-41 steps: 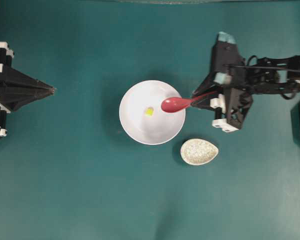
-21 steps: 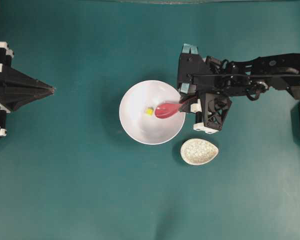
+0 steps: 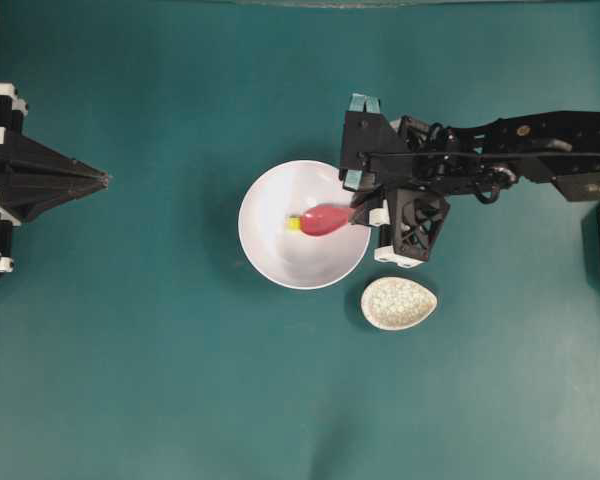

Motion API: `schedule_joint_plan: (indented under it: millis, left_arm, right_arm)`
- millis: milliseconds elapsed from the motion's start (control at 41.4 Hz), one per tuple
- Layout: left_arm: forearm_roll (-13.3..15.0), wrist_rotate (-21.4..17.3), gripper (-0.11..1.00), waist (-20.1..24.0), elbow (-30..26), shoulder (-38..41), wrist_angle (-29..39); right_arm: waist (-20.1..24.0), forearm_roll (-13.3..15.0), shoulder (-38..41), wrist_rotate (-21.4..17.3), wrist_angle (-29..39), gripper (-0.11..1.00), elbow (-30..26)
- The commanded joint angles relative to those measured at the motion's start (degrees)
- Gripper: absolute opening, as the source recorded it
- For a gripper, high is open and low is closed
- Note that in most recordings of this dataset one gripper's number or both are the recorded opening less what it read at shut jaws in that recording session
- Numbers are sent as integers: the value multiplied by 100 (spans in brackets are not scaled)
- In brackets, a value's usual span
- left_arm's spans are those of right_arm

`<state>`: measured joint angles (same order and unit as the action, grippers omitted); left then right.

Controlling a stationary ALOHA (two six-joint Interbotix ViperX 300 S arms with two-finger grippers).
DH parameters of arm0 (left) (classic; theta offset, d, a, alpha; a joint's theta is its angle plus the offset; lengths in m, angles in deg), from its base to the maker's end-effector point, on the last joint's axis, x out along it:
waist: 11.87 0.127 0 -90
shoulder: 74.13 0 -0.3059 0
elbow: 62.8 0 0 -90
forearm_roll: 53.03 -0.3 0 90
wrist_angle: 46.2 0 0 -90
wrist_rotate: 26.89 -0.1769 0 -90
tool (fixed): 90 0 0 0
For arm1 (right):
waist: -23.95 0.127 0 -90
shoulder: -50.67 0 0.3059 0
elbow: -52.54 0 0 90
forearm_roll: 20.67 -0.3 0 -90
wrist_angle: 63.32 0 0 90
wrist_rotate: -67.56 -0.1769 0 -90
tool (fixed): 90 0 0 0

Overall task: Scoop the yellow hexagonal prism block from the bowl with a spoon using the right arm.
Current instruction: 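Lower the spoon into the bowl and push it under the yellow block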

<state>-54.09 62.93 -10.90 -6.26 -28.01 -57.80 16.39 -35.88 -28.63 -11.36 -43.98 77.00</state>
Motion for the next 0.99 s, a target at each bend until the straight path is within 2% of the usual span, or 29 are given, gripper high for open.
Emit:
schedule_joint_plan:
  millis: [0, 555, 965]
  left_arm:
    - [-9, 0, 1, 18, -114, 26, -26]
    - [-18, -9, 1, 18, -114, 26, -18]
    - [-18, -9, 1, 18, -114, 26, 0]
  right_arm:
    - [-9, 0, -35, 0, -88, 25, -176]
    - [193, -88, 141, -18, -360, 25, -387]
    - [193, -88, 132, -9, -844, 25, -387]
